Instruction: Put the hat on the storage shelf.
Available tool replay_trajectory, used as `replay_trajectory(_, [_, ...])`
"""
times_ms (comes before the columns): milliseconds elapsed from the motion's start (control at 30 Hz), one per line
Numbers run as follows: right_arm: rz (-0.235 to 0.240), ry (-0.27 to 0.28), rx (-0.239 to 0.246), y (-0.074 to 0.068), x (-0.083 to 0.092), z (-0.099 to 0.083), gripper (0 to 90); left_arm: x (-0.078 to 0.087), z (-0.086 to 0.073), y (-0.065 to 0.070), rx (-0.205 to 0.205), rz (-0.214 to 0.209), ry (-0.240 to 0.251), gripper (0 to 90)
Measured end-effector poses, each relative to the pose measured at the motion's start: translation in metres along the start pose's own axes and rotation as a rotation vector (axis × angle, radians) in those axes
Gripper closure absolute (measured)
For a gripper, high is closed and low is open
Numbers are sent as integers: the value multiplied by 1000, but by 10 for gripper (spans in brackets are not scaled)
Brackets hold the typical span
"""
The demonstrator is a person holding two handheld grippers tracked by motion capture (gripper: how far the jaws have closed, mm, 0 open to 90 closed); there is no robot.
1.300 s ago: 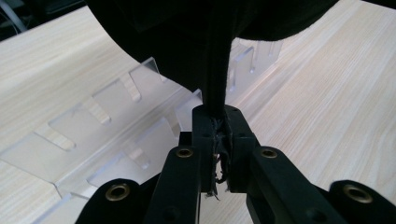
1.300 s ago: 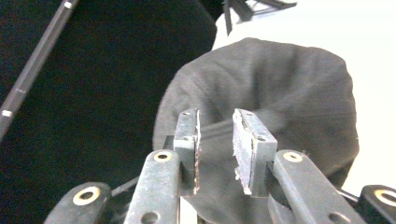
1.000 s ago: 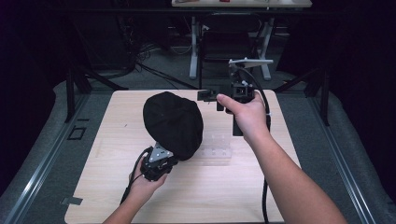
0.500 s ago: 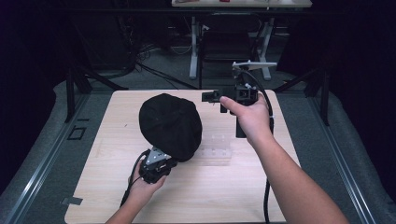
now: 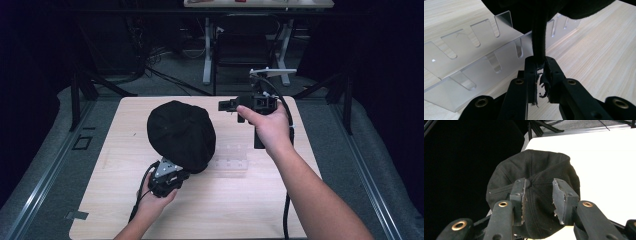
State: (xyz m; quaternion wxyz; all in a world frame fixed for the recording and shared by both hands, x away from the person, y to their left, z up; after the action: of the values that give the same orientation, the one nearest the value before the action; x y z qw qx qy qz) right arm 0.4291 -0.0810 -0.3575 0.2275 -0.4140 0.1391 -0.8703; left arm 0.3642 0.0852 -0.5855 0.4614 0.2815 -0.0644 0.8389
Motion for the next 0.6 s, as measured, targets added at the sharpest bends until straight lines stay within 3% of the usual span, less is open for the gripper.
replay_trajectory(367, [-42,-4,32,6,0,-3,626,10,0,-1,13,8,-12,723])
replay_trajectory(600, [-97,-7,79,14,3,-10,619,21,-3,-5,51,5,-17,557])
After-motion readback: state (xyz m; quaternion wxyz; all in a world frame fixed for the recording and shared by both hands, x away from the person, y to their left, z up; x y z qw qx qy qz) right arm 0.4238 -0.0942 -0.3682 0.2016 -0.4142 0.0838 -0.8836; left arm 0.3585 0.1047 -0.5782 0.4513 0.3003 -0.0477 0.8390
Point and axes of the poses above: each handheld gripper's, and its own axes: x roughly backward along the jaws, z roughly out of its top, y roughly to its right, the point moved 9 cm from there along -x, roughly forward along the jaws, and after that the axes turned 12 degrees about -z, right-handed, at the moved point
